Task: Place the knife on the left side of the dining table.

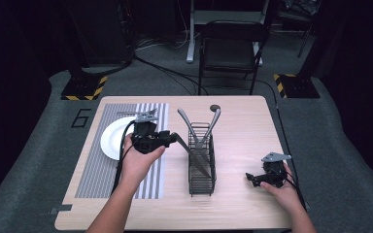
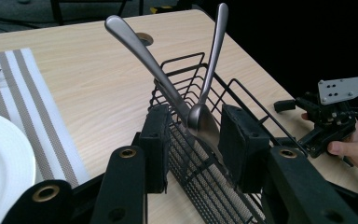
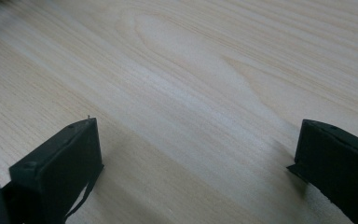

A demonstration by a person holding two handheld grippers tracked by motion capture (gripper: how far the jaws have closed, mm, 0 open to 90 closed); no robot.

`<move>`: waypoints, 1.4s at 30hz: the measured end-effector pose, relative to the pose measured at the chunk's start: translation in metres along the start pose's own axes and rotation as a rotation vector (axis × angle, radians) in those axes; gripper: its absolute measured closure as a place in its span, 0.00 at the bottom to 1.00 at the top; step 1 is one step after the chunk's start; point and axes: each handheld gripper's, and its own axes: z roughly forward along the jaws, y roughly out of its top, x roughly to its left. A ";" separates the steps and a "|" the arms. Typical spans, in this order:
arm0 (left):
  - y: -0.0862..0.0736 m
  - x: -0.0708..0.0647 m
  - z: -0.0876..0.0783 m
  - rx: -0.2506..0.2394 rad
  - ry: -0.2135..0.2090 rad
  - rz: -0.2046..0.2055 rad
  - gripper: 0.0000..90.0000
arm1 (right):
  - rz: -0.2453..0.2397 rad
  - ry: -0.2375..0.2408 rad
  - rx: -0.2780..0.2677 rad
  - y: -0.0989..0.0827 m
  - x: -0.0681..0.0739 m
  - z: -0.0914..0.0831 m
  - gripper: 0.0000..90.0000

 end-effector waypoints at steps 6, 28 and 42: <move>-0.001 0.001 0.010 -0.005 -0.005 -0.011 0.71 | 0.000 0.000 0.000 0.000 0.000 0.000 0.00; -0.002 -0.003 0.017 -0.041 -0.015 -0.009 0.83 | 0.000 0.002 0.001 0.000 0.000 0.000 0.00; -0.005 -0.004 0.019 -0.055 -0.004 -0.016 0.85 | 0.000 0.002 0.001 0.000 0.000 0.000 0.00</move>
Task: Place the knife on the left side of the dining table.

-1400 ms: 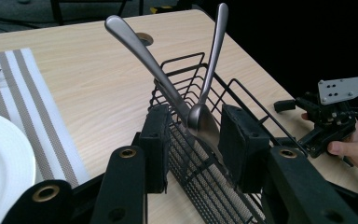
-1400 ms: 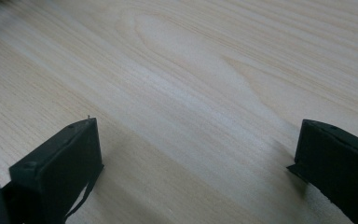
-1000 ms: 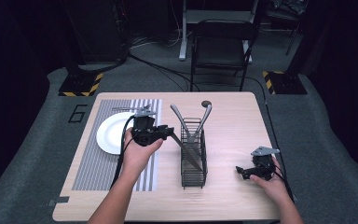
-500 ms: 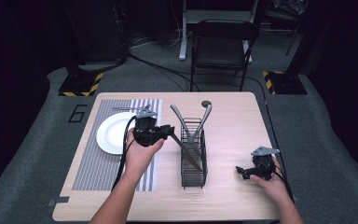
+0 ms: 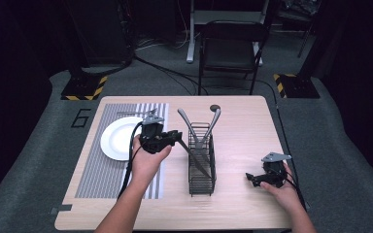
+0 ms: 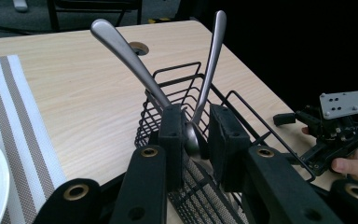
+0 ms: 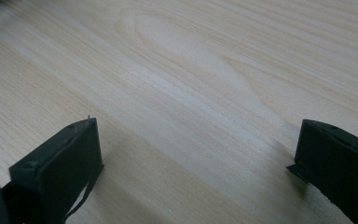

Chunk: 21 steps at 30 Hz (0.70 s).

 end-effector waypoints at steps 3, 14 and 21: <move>0.000 -0.003 -0.001 0.001 0.004 0.008 0.85 | -0.001 -0.002 -0.001 0.000 0.000 0.000 0.00; 0.005 -0.021 -0.007 0.002 -0.053 0.051 0.89 | -0.001 -0.001 -0.001 0.000 0.000 0.000 0.00; 0.007 -0.033 -0.009 -0.001 -0.101 0.067 0.91 | -0.001 -0.002 -0.001 0.000 0.000 0.000 0.00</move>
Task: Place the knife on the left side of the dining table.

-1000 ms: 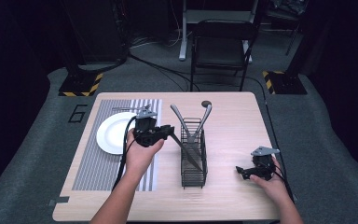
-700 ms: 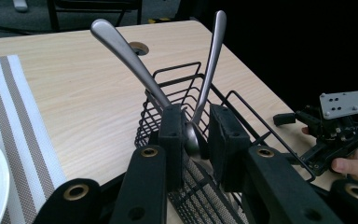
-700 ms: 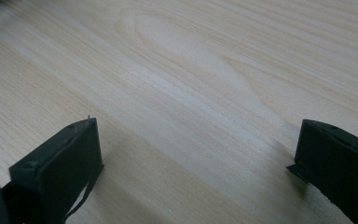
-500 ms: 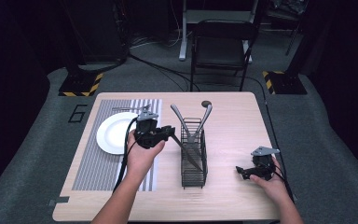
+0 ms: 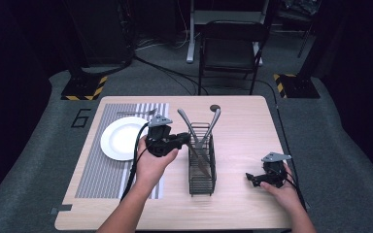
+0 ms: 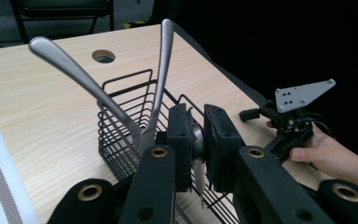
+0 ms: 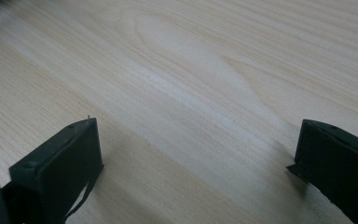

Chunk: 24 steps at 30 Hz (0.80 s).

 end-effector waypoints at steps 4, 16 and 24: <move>0.001 -0.007 0.000 0.001 -0.027 0.007 0.92 | 0.001 0.000 0.000 0.000 0.000 0.000 0.00; 0.006 -0.009 0.000 0.013 -0.054 0.003 0.93 | 0.000 0.002 0.002 0.000 0.000 0.000 0.00; 0.015 -0.008 -0.010 -0.004 -0.050 0.004 0.93 | -0.001 0.001 0.001 0.000 0.000 0.000 0.00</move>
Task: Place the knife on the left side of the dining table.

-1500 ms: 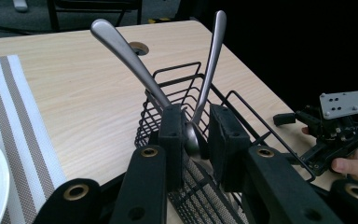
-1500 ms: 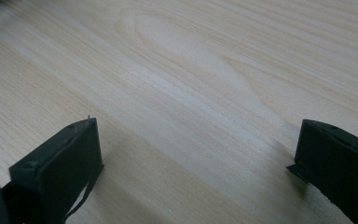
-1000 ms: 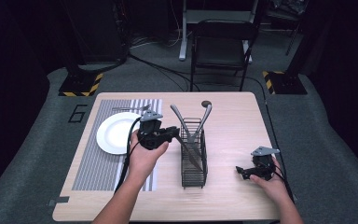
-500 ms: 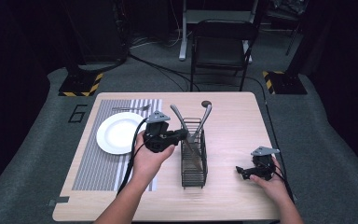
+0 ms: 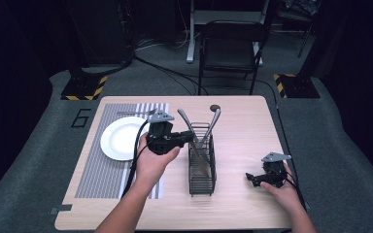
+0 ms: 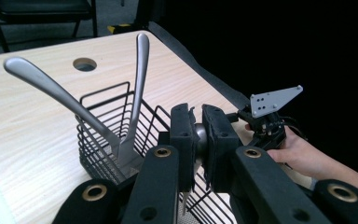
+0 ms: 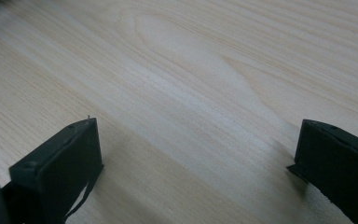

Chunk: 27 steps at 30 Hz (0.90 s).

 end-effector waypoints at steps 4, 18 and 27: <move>0.008 -0.002 -0.007 -0.013 0.009 0.007 0.93 | 0.000 0.000 0.000 0.000 0.000 0.000 0.00; 0.028 -0.005 -0.039 -0.071 0.025 0.011 0.93 | 0.000 0.001 0.001 0.000 0.000 0.000 0.00; 0.033 0.002 -0.056 -0.113 0.044 -0.008 0.93 | 0.000 0.001 0.001 0.000 0.000 0.000 0.00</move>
